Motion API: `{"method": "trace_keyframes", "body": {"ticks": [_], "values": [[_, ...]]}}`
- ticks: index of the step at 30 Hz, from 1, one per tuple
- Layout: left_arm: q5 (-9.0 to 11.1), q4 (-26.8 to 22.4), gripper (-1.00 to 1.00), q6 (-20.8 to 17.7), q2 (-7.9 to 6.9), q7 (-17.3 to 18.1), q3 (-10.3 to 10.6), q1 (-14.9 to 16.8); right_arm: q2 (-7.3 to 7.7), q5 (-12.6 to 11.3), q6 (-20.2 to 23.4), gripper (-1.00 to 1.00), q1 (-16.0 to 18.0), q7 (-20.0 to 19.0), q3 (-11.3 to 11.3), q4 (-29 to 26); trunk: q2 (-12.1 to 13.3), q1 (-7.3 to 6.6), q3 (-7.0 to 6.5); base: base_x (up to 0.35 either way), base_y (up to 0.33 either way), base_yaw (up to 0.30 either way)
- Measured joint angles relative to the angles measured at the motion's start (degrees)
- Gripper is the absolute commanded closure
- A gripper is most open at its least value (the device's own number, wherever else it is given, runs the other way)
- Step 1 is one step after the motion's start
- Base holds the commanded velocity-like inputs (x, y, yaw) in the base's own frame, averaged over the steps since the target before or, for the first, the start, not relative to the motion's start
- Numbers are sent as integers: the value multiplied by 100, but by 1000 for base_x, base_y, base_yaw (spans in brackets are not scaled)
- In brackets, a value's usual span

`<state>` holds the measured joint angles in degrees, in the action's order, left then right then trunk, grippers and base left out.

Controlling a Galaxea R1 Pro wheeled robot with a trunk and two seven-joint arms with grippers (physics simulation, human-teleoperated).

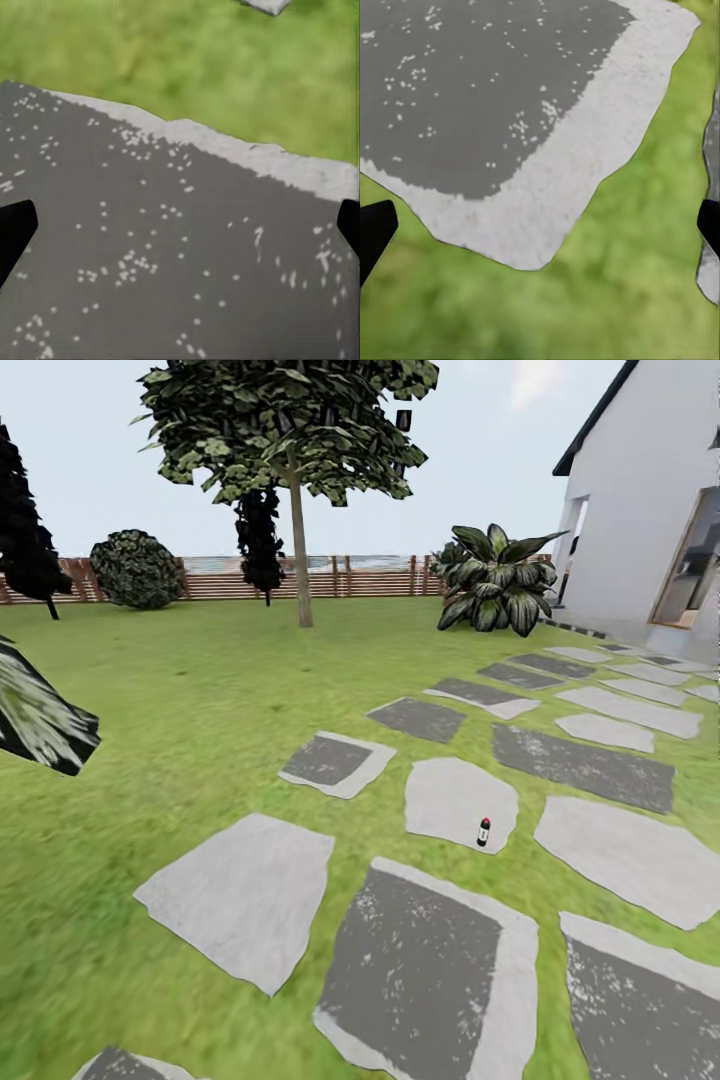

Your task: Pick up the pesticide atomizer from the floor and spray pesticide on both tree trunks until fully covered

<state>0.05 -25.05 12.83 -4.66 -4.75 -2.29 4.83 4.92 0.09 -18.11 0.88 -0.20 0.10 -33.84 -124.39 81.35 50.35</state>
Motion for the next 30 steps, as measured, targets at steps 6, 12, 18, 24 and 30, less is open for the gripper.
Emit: {"method": "trace_keyframes", "body": {"ticks": [6,12,18,24,30], "values": [[3,0,-100,0,0,0,0,0,0,9,0,-100,0,-7,9,14,0,0,0,338,65,-7],[0,1,-100,0,0,0,0,0,15,14,-7,-100,0,1,8,18,0,0,0,338,70,0],[2,0,-100,0,0,0,0,0,30,25,-1,-100,0,2,8,22,0,0,0,338,71,0],[1,0,-100,0,0,0,0,0,27,19,0,-100,0,2,8,23,0,0,0,338,71,0],[-4,0,-100,0,0,0,0,0,26,14,0,-100,0,2,8,19,0,0,0,338,71,0]]}}
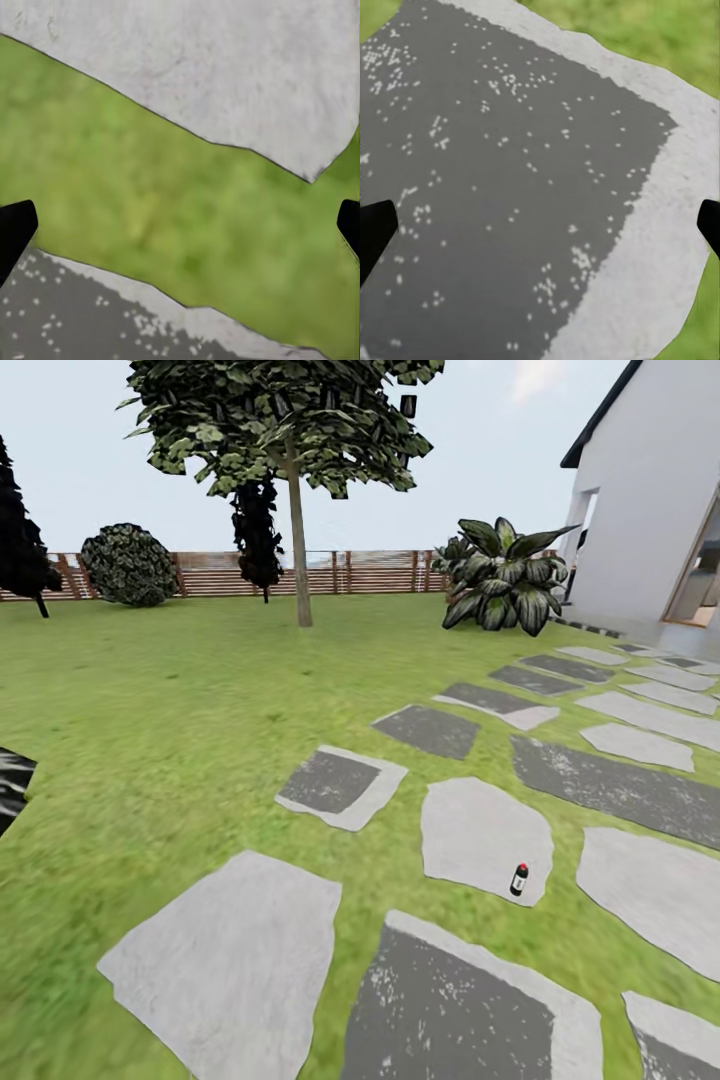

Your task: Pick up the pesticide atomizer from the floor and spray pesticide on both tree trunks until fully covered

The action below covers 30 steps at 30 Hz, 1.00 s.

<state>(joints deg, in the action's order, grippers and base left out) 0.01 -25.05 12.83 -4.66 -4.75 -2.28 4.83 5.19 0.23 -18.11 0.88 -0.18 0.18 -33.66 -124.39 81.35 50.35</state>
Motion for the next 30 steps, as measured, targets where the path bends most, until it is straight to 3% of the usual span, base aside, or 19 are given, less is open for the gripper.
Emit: {"method": "trace_keyframes", "body": {"ticks": [9,30], "values": [[-2,0,-100,0,0,0,0,0,-3,-6,-1,-100,0,4,-9,-3,0,0,0,338,71,-16],[8,0,-100,2,0,0,0,0,-18,-6,0,-100,0,9,-9,-1,0,0,0,338,109,-256]]}}
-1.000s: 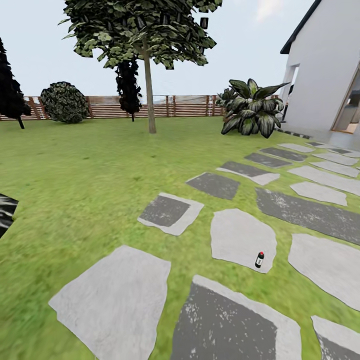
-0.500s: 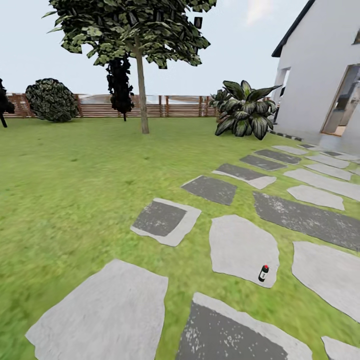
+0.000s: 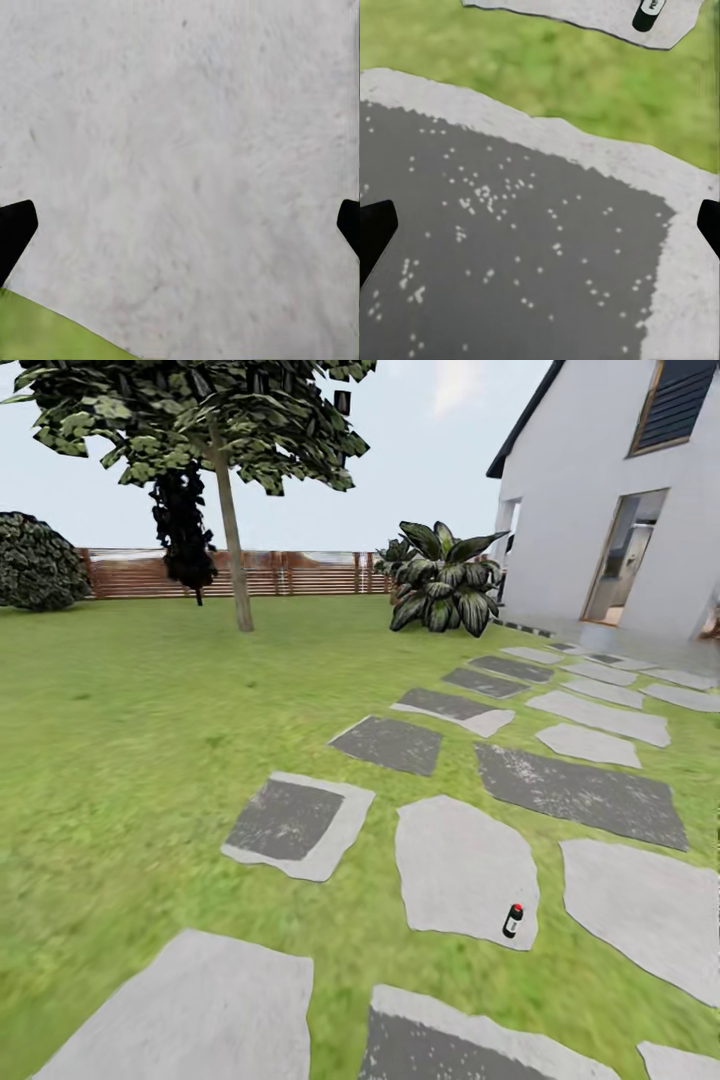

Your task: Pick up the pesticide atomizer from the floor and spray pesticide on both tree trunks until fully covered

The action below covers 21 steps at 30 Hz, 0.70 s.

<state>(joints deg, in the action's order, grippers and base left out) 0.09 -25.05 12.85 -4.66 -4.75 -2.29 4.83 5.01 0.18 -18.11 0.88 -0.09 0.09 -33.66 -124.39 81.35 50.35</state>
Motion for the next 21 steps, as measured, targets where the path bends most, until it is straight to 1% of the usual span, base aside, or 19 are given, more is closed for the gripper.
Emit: {"method": "trace_keyframes", "body": {"ticks": [11,21], "values": [[0,0,-100,2,0,0,0,0,0,-1,0,-100,0,0,0,0,0,0,0,337,160,-265],[0,0,-100,-1,0,0,0,0,0,-3,0,-100,0,0,0,0,0,0,0,272,224,-265]]}}
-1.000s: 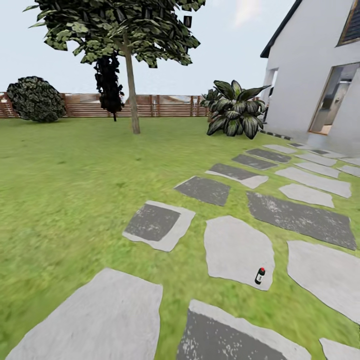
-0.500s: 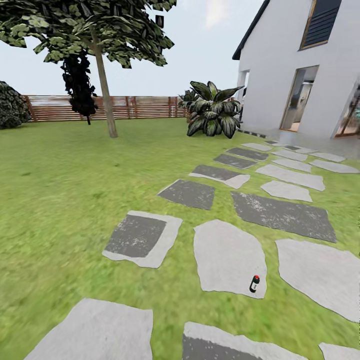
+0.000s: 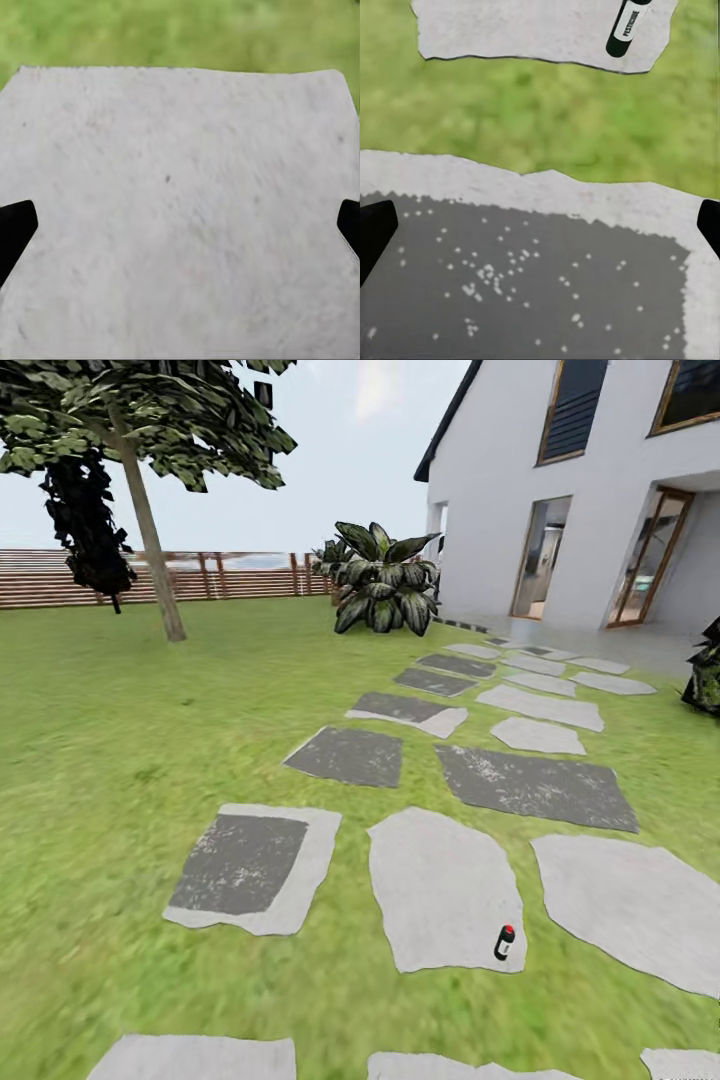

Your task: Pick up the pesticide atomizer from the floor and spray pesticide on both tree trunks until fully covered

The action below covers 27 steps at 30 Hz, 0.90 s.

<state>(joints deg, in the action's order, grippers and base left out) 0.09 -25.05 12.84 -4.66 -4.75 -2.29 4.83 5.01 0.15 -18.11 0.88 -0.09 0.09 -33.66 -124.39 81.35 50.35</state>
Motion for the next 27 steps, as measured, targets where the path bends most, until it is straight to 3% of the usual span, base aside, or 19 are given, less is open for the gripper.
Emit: {"method": "trace_keyframes", "body": {"ticks": [7,27], "values": [[0,0,-100,1,0,0,0,0,0,-6,0,-100,0,0,0,0,0,0,0,167,153,-266],[0,8,-100,-1,0,0,0,0,0,-6,0,-100,0,0,0,0,0,0,0,5,5,-268]]}}
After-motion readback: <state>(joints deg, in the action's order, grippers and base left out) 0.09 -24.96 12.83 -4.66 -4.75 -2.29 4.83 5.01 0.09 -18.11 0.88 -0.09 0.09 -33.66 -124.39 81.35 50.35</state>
